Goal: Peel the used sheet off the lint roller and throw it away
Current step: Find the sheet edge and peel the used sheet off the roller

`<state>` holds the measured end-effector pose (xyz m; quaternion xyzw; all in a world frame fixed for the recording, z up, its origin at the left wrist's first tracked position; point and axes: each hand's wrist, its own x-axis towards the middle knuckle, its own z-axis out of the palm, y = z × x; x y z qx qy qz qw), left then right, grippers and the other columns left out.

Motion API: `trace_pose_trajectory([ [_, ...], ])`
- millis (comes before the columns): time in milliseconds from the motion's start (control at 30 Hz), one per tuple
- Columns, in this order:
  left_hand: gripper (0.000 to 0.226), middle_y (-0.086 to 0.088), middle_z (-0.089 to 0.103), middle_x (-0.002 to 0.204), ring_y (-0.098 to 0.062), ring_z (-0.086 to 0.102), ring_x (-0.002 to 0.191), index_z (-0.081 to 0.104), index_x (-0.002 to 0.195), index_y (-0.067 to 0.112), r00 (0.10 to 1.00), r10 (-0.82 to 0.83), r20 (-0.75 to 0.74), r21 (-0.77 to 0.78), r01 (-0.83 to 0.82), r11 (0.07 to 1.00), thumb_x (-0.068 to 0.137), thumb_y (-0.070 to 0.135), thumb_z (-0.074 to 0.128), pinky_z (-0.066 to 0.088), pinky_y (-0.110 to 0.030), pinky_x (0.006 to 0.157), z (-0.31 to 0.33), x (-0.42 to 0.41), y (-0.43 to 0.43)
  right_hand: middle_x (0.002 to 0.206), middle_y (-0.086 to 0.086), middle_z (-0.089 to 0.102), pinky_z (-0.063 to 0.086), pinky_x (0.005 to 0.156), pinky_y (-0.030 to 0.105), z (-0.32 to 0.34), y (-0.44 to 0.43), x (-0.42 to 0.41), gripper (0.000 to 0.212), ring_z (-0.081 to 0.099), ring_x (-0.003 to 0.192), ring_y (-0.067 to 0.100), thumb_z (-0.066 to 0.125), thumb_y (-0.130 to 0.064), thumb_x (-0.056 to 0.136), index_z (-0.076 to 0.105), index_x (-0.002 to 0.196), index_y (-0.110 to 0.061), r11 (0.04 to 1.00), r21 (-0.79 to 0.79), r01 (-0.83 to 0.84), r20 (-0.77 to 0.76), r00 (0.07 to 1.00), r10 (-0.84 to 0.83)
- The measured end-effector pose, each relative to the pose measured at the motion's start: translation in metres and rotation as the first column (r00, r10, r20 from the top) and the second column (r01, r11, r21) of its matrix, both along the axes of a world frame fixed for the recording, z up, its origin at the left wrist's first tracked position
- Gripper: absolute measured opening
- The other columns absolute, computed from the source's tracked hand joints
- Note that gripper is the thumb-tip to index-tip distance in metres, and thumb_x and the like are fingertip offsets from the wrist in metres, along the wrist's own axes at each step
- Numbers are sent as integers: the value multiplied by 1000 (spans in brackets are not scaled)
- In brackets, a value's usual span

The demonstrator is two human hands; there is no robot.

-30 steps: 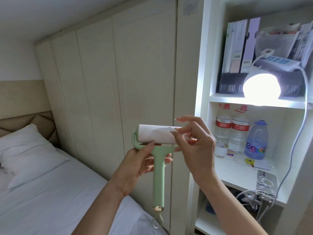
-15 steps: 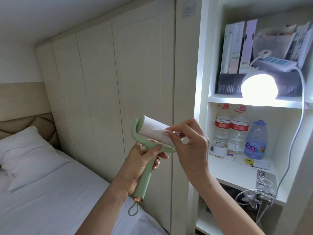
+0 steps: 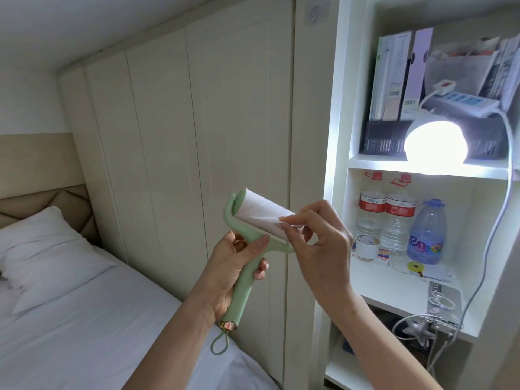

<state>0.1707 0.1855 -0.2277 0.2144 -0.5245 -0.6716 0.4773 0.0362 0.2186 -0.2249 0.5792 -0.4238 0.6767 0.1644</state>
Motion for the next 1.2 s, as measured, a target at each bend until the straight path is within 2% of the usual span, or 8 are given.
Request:
trace_pose_trajectory([
  [133,37,-8,60,78,-17,53,46,51,99,6,1000,21,-5,3,-21,1000,68,12,70,40,-23,38,-2,0,-5,69,7,55,40,54,23,-4,-4,-2,8,52,59,21,74,0,72,68,67,-1,1000,-25,16,-37,999,-17],
  [300,31,0,63,78,-16,52,50,56,100,14,999,-44,-8,-9,44,999,71,13,69,40,-20,39,-1,0,-7,69,8,56,38,58,22,-10,-8,-3,8,51,60,23,74,0,74,69,68,-1,999,-48,20,-90,996,-24],
  [467,32,3,66,81,-13,54,53,58,104,16,995,-98,-6,13,98,995,73,14,66,41,-19,40,-1,1,-6,71,8,63,42,53,28,-10,-6,-4,12,52,65,25,75,-2,75,68,65,-4,978,-133,159,-242,952,-188],
  [567,35,5,69,77,-11,54,53,57,110,14,993,-115,10,7,115,993,76,14,64,40,-18,40,-1,2,-7,90,-2,74,38,70,25,-6,-7,-7,21,49,81,19,73,-9,78,64,60,-9,964,-179,198,-349,903,-251],
  [667,33,4,68,76,-12,53,51,58,107,13,994,-111,17,7,111,994,74,14,64,39,-18,39,-3,2,-9,86,-7,75,32,75,27,-4,-10,-12,20,49,83,16,75,-10,76,63,60,-10,980,-146,134,-397,900,-182],
  [900,37,2,68,77,-13,53,50,56,108,11,996,-93,2,-8,93,996,73,13,65,39,-18,38,-5,2,-9,62,2,63,33,68,29,-4,-13,-19,17,43,69,20,76,-7,75,65,62,-8,965,-203,168,-407,882,-239],
  [1067,40,-5,62,88,-15,53,51,56,112,11,997,-83,-5,0,83,997,75,11,69,40,-19,39,-6,1,-10,59,6,59,39,61,32,-6,-14,-19,14,42,63,22,71,-4,78,67,64,-5,957,-209,203,-337,904,-265],
  [1200,31,-6,60,91,-14,52,50,59,104,13,993,-115,-2,-22,115,993,75,9,68,39,-20,39,-8,2,-12,59,9,57,38,62,29,-3,-13,-21,16,46,58,27,70,-1,78,66,63,-2,961,-201,189,-223,947,-233],
])
